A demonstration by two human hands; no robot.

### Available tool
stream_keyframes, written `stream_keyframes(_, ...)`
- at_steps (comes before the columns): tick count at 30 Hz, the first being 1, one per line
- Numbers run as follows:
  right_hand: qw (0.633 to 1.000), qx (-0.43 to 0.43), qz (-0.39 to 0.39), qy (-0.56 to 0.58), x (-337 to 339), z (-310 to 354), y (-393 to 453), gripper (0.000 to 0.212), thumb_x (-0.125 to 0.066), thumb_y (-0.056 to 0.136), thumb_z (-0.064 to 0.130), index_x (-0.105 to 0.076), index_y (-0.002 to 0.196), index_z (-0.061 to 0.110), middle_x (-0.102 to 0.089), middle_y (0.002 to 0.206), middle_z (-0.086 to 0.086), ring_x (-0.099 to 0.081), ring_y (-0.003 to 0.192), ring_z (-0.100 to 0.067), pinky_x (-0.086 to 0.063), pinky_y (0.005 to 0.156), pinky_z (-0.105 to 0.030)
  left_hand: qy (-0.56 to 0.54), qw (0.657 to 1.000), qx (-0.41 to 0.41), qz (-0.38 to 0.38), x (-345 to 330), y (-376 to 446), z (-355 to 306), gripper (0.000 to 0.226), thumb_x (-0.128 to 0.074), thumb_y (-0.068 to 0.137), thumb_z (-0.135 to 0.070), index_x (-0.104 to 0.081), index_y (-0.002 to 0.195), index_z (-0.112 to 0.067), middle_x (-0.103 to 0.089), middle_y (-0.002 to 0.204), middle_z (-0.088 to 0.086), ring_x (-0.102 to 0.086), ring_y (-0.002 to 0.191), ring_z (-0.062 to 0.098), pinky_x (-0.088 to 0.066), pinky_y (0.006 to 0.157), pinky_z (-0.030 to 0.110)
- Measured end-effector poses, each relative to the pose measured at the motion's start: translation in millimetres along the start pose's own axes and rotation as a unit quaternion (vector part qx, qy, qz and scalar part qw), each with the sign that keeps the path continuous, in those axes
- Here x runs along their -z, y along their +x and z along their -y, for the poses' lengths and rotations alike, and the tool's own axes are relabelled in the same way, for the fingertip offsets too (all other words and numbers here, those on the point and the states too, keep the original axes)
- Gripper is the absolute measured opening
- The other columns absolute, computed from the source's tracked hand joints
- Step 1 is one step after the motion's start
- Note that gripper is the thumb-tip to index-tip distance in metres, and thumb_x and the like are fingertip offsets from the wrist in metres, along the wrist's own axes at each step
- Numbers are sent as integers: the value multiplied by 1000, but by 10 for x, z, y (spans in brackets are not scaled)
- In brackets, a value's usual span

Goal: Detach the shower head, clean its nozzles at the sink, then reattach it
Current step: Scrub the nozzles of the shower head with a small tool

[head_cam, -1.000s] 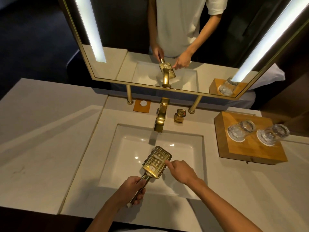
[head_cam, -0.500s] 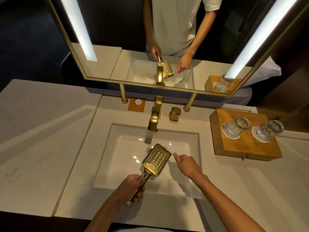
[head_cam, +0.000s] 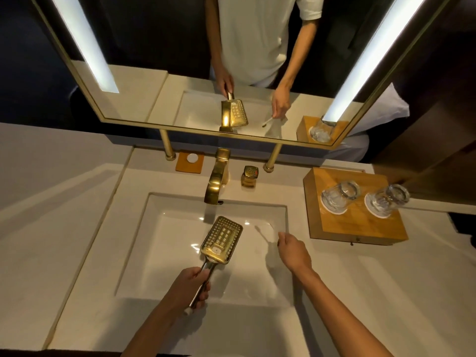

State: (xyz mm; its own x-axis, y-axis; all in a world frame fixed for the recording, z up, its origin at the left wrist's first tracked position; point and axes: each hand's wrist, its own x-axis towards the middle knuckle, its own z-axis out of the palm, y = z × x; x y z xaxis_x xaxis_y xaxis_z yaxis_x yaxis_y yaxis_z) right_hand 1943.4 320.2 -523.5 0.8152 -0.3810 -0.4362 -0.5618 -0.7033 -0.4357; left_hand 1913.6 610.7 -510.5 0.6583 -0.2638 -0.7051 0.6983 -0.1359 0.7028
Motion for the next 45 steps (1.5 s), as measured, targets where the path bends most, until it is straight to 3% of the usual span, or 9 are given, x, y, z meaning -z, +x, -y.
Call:
stream_keyframes(5,998,-13,-54,-18,187,-273,217,17,-46,94,8,-63,93,8,-66,98,-16,-60,79,-28,-50,69,-34,-66,998,8,-19,-74,133,-132,26,-48,101,-14,-52,79,-1,-52,60,10,-43,42,17,-34,37,21)
stream_keyframes(8,998,-17,-61,-6,152,-370,239,19,-48,91,5,-63,103,5,-60,112,-19,-58,98,-34,-48,86,-38,-73,997,18,-29,-108,194,-164,25,-47,101,-13,-53,82,1,-51,61,11,-43,41,17,-34,37,21)
stream_keyframes(11,994,-27,-91,46,68,-403,161,32,-46,92,5,-57,122,2,-49,127,-17,-46,118,-35,-37,94,-35,-85,996,22,-27,-144,212,-182,24,-47,101,-14,-52,83,2,-51,60,11,-43,41,17,-33,36,20)
stream_keyframes(17,963,-109,-162,186,-62,-479,38,29,-39,99,20,-56,117,3,-49,114,-11,-41,93,-16,-27,74,-19,-90,995,35,-21,-146,210,-180,24,-49,100,-16,-53,83,1,-49,63,13,-42,41,16,-34,35,20)
stream_keyframes(21,977,-93,-176,72,-142,-600,74,30,-36,96,17,-59,114,10,-50,116,-10,-42,107,-24,-31,87,-35,-94,995,42,-3,-122,183,-201,22,-48,101,-15,-51,87,1,-51,62,11,-42,41,15,-34,35,20)
stream_keyframes(27,944,-131,-246,177,-130,-561,67,18,-46,100,33,-56,110,22,-57,107,-2,-57,100,-24,-51,92,-47,-88,995,33,13,-64,187,-210,21,-48,101,-15,-50,87,0,-50,62,11,-42,41,15,-34,36,20)
stream_keyframes(32,962,-64,-255,80,-142,-640,-76,20,-55,98,13,-64,116,9,-60,112,-12,-57,99,-27,-51,83,-40,-85,996,28,16,-23,203,-207,20,-48,101,-14,-51,88,1,-51,64,12,-43,42,15,-35,37,21)
stream_keyframes(38,963,-78,-234,112,-125,-540,-47,17,-43,99,35,-55,99,23,-58,101,-1,-58,87,-20,-50,78,-42,-95,995,27,16,14,232,-218,23,-51,100,-17,-54,86,1,-52,65,13,-44,44,16,-36,38,22)
stream_keyframes(45,961,-68,-252,91,-110,-492,120,19,-61,96,15,-71,109,6,-67,103,-13,-63,90,-25,-48,76,-28,-95,995,33,16,46,277,-226,23,-50,100,-16,-53,87,1,-52,65,13,-44,44,17,-36,37,22)
